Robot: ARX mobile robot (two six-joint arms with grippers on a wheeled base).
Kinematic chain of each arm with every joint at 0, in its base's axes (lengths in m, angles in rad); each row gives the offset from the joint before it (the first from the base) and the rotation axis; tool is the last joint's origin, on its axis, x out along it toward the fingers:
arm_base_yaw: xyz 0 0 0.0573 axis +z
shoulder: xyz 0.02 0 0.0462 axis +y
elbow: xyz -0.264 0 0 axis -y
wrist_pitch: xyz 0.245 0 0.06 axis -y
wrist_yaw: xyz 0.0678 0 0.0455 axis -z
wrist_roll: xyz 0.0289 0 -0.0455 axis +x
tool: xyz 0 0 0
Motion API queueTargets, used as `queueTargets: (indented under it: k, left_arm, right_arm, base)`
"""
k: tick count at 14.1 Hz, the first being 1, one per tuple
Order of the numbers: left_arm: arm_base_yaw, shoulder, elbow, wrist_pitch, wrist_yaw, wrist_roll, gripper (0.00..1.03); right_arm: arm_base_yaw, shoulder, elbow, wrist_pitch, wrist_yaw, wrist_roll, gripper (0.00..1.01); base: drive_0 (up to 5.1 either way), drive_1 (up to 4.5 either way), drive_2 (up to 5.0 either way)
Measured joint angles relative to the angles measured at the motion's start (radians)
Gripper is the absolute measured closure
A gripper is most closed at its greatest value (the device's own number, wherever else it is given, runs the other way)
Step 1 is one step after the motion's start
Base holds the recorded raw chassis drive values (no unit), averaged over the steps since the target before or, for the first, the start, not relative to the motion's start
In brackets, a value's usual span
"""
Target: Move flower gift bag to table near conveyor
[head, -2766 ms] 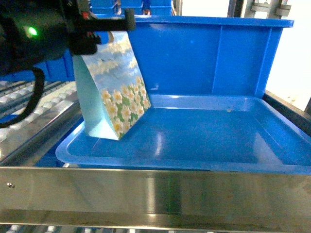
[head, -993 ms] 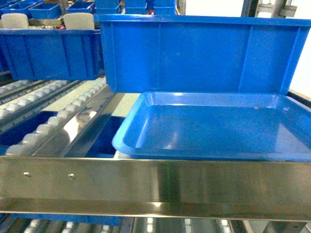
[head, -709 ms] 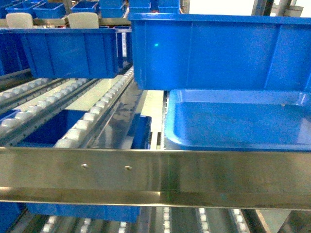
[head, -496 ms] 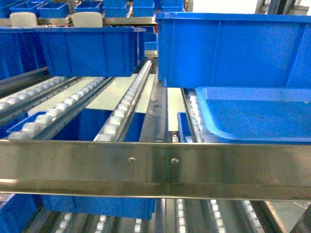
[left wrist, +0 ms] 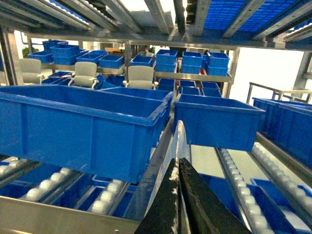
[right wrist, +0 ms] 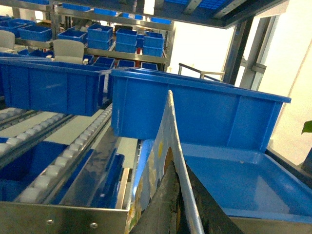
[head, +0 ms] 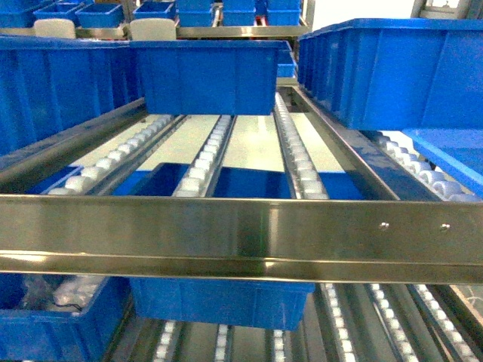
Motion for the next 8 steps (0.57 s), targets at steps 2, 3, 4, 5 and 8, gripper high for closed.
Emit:
queueTargets:
  k: [2, 3, 4, 5, 8]
  left_arm:
    - [0.0, 0.0, 0.0, -0.002, -0.002, 0.0, 1.01]
    - [0.0, 0.0, 0.0, 0.003, -0.003, 0.0, 1.01]
    - [0.0, 0.0, 0.0, 0.0, -0.002, 0.0, 1.01]
    - [0.0, 0.0, 0.0, -0.003, -0.003, 0.0, 1.01]
    - [0.0, 0.0, 0.0, -0.003, -0.003, 0.0, 1.01]
  right_arm:
    - [0.0, 0.0, 0.0, -0.001, 0.0, 0.0, 0.99]
    - [0.0, 0.0, 0.0, 0.001, 0.0, 0.0, 0.99]
    - [0.0, 0.0, 0.0, 0.0, 0.0, 0.0, 0.99]
    - [0.0, 0.002, 0.0, -0.002, 0.0, 0.0, 0.99]
    - [0.0, 0.001, 0.0, -0.001, 0.0, 0.0, 0.99]
  base:
    - [0.0, 0.0, 0.0]
    - [-4.6, 1.37, 3.7]
    - [-4.6, 1.37, 3.7]
    - [-4.7, 1.26, 3.6]
    - [-4.8, 1.23, 3.6]
